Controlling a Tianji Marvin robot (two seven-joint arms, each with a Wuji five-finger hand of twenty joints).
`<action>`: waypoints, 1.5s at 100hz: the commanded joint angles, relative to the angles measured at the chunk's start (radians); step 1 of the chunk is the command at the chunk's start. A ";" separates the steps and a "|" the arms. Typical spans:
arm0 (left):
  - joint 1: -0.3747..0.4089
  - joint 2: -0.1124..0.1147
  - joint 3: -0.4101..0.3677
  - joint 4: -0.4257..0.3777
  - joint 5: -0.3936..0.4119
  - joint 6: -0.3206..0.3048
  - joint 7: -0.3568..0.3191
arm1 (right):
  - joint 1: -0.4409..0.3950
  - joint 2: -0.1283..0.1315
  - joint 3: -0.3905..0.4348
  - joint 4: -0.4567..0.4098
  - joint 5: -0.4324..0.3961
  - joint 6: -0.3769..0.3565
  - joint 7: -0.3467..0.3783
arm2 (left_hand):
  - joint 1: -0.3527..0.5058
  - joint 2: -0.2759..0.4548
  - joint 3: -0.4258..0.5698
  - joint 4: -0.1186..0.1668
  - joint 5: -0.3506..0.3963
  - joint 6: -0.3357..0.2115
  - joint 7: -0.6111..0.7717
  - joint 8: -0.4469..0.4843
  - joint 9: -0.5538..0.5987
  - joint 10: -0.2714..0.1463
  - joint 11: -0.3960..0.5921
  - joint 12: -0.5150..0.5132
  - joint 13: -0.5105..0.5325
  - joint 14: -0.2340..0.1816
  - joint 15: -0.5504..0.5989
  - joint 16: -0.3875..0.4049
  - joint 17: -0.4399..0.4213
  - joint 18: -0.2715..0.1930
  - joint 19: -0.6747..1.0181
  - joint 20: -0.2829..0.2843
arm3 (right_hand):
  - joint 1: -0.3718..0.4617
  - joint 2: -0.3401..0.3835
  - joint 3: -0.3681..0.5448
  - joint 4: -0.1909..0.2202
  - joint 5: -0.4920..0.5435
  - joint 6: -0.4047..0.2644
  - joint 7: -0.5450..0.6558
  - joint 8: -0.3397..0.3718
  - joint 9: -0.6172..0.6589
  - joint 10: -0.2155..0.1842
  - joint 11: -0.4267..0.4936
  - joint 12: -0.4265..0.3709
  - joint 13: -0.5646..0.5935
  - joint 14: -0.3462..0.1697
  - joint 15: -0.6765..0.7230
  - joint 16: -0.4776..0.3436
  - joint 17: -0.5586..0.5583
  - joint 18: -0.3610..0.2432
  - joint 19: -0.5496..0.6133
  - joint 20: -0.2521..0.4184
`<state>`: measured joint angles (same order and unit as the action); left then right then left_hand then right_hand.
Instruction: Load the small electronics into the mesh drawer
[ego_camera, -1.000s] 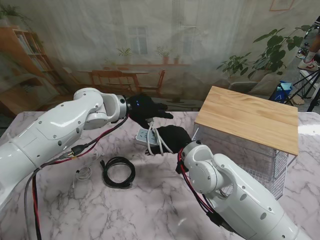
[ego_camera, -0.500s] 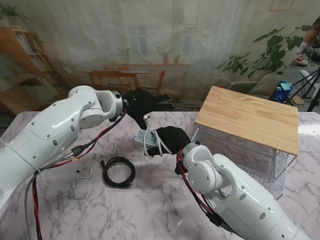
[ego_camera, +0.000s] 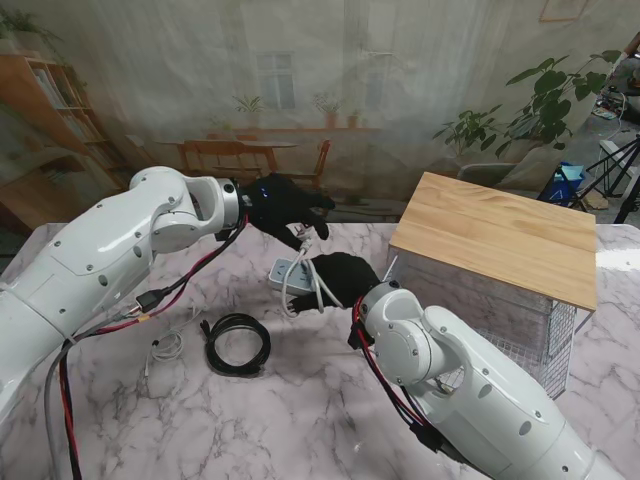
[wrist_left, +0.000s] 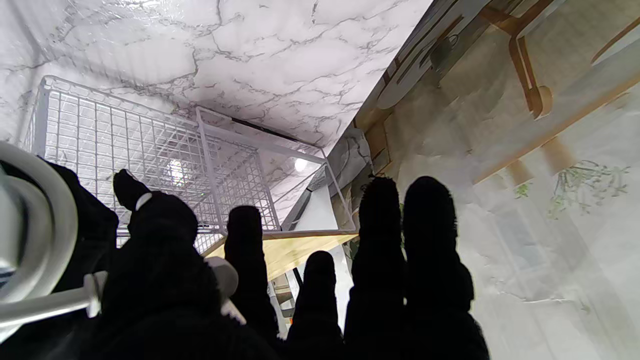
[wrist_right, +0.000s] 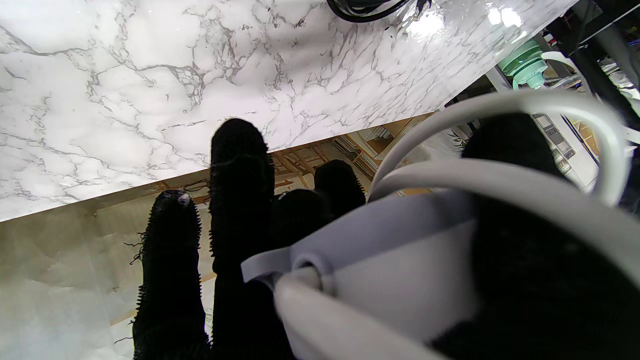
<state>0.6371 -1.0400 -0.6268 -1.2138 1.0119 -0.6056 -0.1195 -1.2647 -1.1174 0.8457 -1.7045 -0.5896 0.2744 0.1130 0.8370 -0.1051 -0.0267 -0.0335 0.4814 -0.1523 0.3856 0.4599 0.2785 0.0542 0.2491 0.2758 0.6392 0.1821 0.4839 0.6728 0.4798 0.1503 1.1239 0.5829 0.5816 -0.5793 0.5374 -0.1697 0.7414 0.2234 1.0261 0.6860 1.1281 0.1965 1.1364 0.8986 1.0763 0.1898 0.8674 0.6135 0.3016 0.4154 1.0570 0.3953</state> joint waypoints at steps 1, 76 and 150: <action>-0.015 -0.010 0.013 -0.002 0.008 0.003 -0.020 | 0.003 -0.004 -0.001 -0.001 0.001 0.004 0.005 | 0.083 0.069 -0.005 -0.009 0.086 -0.017 0.103 -0.001 0.023 -0.020 0.030 -0.005 0.028 0.023 0.024 0.012 -0.004 0.035 0.033 0.022 | 0.196 0.215 0.286 -0.003 0.039 -0.200 0.012 -0.007 0.036 -0.011 0.063 0.005 0.032 -0.034 0.074 -0.004 0.001 0.008 0.015 -0.009; -0.145 -0.044 0.262 0.121 -0.070 0.076 -0.035 | 0.003 -0.002 0.001 -0.004 0.001 -0.001 0.010 | 0.205 0.053 0.006 0.007 0.182 0.037 0.316 -0.018 0.123 -0.030 0.057 0.011 0.062 0.021 0.029 0.018 0.012 0.033 0.056 0.027 | 0.197 0.214 0.286 -0.003 0.039 -0.199 0.012 -0.007 0.036 -0.011 0.063 0.005 0.031 -0.034 0.073 -0.004 0.002 0.009 0.016 -0.010; 0.039 0.026 -0.077 -0.098 0.157 -0.028 -0.057 | 0.033 -0.009 0.001 0.040 0.019 0.043 0.006 | 0.137 -0.159 0.271 0.053 0.300 0.159 0.410 0.004 0.251 -0.015 0.068 0.055 0.088 0.032 0.033 0.029 0.041 0.061 0.094 0.024 | 0.198 0.214 0.288 -0.003 0.039 -0.193 0.012 -0.008 0.037 -0.008 0.063 0.005 0.033 -0.031 0.075 -0.004 0.002 0.010 0.016 -0.011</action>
<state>0.6737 -1.0255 -0.6998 -1.3147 1.1554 -0.6380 -0.1643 -1.2366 -1.1224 0.8443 -1.6680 -0.5714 0.3106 0.1226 0.9746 -0.2457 0.2095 0.0001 0.7303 -0.0078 0.7792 0.4550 0.5005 0.0293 0.3036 0.3173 0.7057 0.1856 0.4864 0.6918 0.5095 0.1761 1.1767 0.5958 0.5819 -0.5793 0.5494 -0.1697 0.7399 0.2227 1.0143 0.6860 1.1277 0.1967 1.1364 0.8986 1.0763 0.1900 0.8674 0.6135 0.3016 0.4154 1.0570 0.3941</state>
